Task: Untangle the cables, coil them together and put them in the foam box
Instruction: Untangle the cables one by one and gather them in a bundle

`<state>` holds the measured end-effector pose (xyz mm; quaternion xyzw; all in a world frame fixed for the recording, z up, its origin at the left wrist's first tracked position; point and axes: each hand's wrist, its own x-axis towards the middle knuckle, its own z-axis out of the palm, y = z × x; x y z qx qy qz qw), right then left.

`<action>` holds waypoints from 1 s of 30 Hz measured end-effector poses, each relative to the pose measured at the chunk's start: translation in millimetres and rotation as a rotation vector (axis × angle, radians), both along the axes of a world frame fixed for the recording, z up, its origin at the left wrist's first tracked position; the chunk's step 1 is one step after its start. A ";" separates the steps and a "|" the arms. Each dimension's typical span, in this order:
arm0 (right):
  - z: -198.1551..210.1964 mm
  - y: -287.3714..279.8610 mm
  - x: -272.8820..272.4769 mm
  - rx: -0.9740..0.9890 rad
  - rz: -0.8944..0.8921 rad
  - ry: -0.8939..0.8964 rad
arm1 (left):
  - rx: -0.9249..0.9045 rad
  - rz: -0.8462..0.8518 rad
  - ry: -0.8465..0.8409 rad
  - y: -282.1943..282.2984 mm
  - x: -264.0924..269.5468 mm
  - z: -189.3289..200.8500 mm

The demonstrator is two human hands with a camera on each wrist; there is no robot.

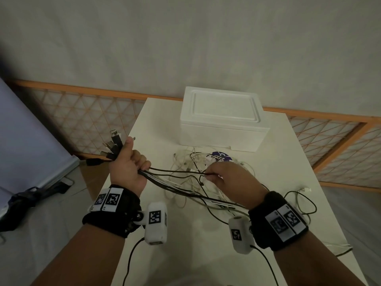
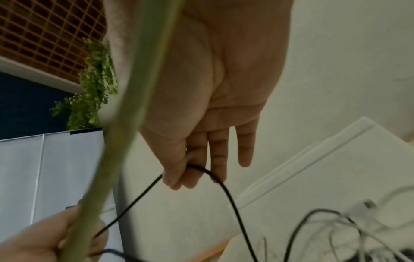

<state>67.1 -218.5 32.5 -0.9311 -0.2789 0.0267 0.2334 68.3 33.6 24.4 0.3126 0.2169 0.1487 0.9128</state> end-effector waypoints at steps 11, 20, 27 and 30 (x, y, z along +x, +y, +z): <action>-18.2 -27.0 20.0 -0.174 -0.343 -0.036 | 0.076 -0.032 0.013 5.4 -1.5 -3.7; 51.6 16.6 16.0 0.267 -0.234 -0.028 | 0.559 -0.498 0.043 -51.9 -1.2 -2.3; 83.4 37.4 5.1 0.447 -0.152 -0.166 | 1.009 -0.673 0.180 -83.4 29.5 -21.2; 95.8 36.7 1.0 0.564 -0.146 -0.366 | 1.264 -0.727 0.196 -82.9 40.8 -35.3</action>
